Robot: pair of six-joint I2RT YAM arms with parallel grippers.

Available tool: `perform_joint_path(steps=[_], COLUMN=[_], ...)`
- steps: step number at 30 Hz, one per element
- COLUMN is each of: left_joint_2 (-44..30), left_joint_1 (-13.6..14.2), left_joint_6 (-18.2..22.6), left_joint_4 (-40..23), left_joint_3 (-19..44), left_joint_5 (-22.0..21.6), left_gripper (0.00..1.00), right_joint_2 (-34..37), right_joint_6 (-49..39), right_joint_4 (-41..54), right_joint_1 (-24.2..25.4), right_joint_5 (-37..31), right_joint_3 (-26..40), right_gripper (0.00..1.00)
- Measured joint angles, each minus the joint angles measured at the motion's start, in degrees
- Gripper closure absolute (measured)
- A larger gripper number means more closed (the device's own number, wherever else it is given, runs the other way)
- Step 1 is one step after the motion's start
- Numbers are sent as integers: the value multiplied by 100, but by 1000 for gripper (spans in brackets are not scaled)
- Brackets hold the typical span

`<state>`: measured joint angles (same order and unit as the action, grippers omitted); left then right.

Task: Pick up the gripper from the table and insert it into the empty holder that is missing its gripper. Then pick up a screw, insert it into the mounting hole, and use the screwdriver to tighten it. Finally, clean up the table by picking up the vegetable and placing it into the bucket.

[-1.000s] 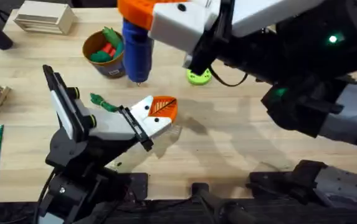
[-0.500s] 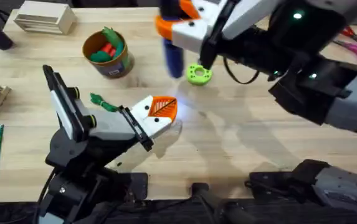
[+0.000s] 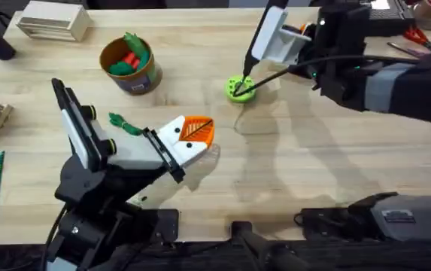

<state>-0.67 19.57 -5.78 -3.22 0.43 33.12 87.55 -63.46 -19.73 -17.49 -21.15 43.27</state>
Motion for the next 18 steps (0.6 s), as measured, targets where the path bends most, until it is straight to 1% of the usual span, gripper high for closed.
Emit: perform_joint_path(steps=[5, 6, 7, 9, 10, 12, 14, 15, 16, 17, 18], left_joint_2=[0, 0, -1, 0, -1, -2, 0, 0, 0, 0, 0], left_joint_1=[0, 0, 0, 0, 0, 0, 0, 0, 0, 0, 0], left_joint_6=[0, 0, 0, 0, 1, 2, 0, 2, 1, 0, 0], left_joint_4=[0, 0, 0, 0, 0, 0, 0, 0, 0, 0, 0], left_joint_3=[0, 0, 0, 0, 0, 0, 0, 0, 0, 0, 0], left_joint_5=[0, 0, 0, 0, 0, 0, 0, 0, 0, 0, 0], left_gripper=[994, 994, 994, 994, 994, 994, 994, 994, 994, 994, 994], right_joint_2=[491, 596, 898, 946, 947, 922, 916, 896, 857, 762, 737], right_joint_6=[-204, -230, -300, -330, -313, -281, -128, 7, 148, 816, 1044], right_joint_4=[182, 295, 710, 828, 869, 927, 894, 879, 885, 1043, 1077], right_joint_1=[83, 87, 90, 59, 52, 10, -31, -63, -89, -271, -339], right_joint_5=[-63, -67, -70, -153, -173, -219, -325, -416, -475, -498, -500], right_joint_3=[0, 0, 0, 46, 58, 101, 138, 177, 206, 216, 216], right_gripper=[972, 972, 972, 972, 892, 595, 317, 164, 58, 17, 17])
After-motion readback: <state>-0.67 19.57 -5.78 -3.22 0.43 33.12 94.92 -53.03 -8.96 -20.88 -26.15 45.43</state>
